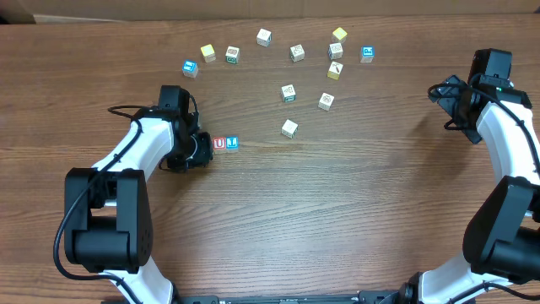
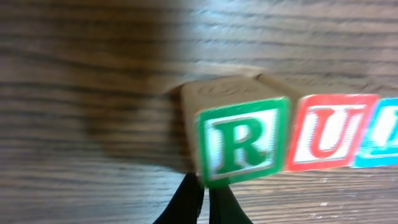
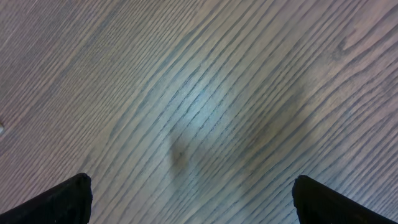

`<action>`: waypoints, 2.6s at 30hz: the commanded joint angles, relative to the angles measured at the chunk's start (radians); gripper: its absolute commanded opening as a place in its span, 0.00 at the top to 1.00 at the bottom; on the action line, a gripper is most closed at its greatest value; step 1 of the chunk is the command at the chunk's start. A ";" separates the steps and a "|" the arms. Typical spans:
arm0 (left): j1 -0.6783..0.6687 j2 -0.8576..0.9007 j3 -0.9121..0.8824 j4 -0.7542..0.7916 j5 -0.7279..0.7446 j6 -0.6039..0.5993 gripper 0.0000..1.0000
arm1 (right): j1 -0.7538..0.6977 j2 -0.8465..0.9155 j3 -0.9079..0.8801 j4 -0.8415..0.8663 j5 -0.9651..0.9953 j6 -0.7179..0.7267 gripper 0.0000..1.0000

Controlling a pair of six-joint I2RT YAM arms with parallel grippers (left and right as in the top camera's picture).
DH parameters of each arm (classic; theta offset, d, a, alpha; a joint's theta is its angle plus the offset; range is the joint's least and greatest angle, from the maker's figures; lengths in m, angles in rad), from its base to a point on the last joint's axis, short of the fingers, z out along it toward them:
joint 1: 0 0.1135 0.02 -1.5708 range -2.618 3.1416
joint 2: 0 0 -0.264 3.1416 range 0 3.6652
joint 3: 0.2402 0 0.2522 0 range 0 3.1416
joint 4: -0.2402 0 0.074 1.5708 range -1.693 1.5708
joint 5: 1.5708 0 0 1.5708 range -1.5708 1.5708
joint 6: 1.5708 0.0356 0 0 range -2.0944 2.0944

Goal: Form a horizontal line
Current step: 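Push the R block right with the left gripper against the U block, then hold the left gripper against the R block to align the row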

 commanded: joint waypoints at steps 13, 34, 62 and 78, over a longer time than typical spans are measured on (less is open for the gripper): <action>-0.001 0.005 -0.004 0.085 -0.188 0.020 0.94 | 0.000 -0.016 0.013 0.002 0.011 -0.005 0.00; -0.002 0.005 -0.004 0.188 -0.176 0.015 0.93 | 0.000 -0.016 0.013 0.002 0.011 -0.005 0.00; -0.002 0.005 -0.004 0.180 -0.158 0.010 0.96 | 0.000 -0.016 0.013 0.002 0.011 -0.005 0.00; -0.002 0.005 -0.004 0.229 -0.103 0.008 0.95 | 0.000 -0.016 0.013 0.002 0.011 -0.005 0.00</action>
